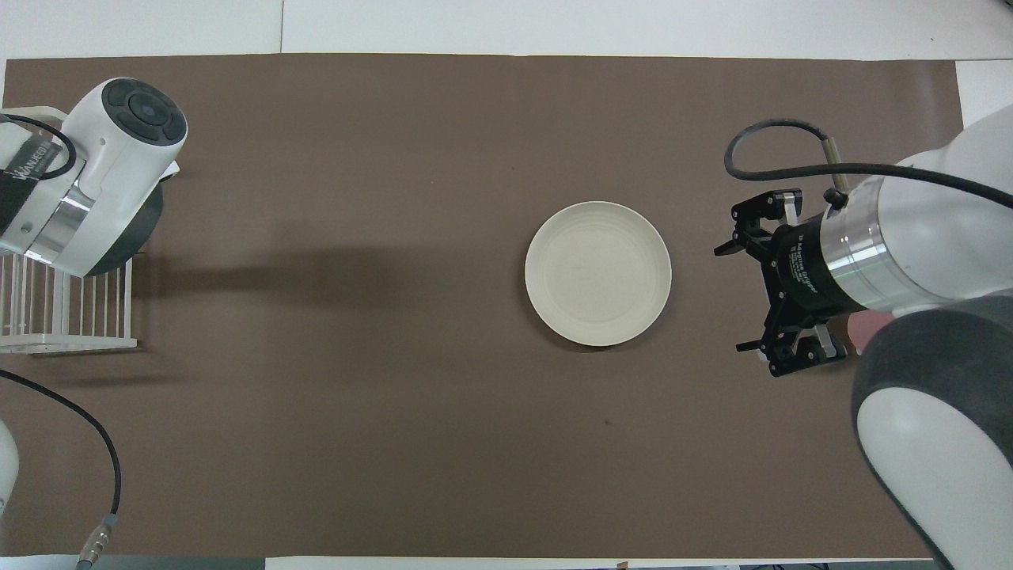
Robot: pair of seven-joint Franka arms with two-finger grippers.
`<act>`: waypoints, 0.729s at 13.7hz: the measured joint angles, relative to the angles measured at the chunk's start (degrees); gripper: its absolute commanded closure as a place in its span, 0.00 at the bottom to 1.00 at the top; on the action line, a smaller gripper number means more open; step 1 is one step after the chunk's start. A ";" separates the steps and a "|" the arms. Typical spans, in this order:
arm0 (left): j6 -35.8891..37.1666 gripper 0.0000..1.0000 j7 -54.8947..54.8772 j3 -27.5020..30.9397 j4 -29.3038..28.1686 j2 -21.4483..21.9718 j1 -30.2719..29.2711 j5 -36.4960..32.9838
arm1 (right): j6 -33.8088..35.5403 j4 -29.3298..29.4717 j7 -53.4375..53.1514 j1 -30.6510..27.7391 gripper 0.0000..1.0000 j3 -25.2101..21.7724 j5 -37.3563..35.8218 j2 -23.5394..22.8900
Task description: Wipe plate with sponge
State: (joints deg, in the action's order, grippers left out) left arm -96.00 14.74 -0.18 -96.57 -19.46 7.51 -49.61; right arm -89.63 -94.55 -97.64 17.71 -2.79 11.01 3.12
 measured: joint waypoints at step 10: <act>15.87 1.00 0.50 0.16 13.73 4.60 0.38 29.62 | -2.41 -0.58 -3.47 2.80 0.00 1.29 0.07 0.00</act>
State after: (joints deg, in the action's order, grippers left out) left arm -80.13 15.24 -0.02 -82.84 -14.86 7.89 -19.98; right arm -92.04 -95.13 -101.11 20.51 -1.50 11.08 3.12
